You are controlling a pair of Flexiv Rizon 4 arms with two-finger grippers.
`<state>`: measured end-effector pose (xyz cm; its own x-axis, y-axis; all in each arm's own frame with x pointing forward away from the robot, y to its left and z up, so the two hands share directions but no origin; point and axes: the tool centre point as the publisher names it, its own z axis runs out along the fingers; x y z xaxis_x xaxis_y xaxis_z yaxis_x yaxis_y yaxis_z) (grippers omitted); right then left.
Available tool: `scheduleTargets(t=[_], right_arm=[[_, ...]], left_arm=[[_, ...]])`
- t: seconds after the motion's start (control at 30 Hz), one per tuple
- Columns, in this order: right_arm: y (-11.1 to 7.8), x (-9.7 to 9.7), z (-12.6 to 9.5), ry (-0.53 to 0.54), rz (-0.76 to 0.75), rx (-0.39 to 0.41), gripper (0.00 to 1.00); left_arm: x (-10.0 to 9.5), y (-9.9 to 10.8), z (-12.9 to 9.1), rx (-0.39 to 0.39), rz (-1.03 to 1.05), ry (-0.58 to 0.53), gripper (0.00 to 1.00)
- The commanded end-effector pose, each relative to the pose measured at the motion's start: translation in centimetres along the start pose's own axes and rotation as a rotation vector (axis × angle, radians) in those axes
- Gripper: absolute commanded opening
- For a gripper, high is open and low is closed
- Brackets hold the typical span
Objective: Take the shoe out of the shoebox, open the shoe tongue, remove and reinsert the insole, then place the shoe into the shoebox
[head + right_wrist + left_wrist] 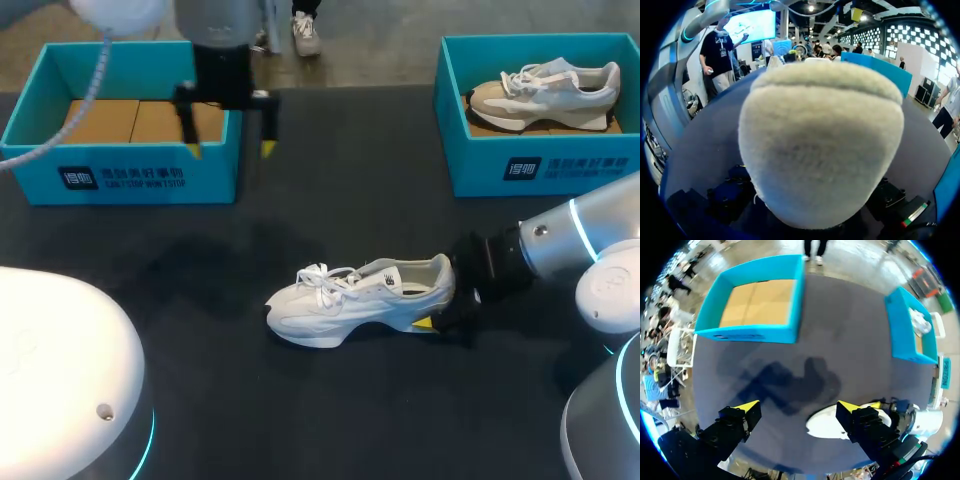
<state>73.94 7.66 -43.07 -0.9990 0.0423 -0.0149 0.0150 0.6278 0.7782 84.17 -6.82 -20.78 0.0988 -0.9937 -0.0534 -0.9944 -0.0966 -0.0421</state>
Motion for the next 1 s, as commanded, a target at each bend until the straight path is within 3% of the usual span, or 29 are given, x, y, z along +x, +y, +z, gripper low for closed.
scheduleTargets(t=[0.03, 0.2, 0.43, 0.63, 1.0], right_arm=[[-0.4, -0.1, 0.8, 0.000, 0.000, 0.004, 0.00], [-0.4, -0.1, 0.8, 0.000, 0.000, 0.004, 0.00], [-0.4, -0.1, 0.8, 0.000, 0.000, 0.004, 0.00], [-0.4, -0.1, 0.8, 0.000, 0.000, 0.004, 0.00], [-0.4, -0.1, 0.8, 0.000, 0.000, 0.004, 0.00]], left_arm=[[3.4, 1.0, 0.8, 0.034, 0.019, -0.010, 1.00], [6.3, 2.0, 1.0, 0.065, 0.028, 0.062, 1.00], [10.7, 3.1, 2.4, 0.071, 0.102, 0.020, 1.00], [14.1, 5.8, 3.5, 0.114, 0.122, 0.042, 1.00], [16.9, 10.0, 5.7, 0.084, 0.117, 0.062, 1.00]])
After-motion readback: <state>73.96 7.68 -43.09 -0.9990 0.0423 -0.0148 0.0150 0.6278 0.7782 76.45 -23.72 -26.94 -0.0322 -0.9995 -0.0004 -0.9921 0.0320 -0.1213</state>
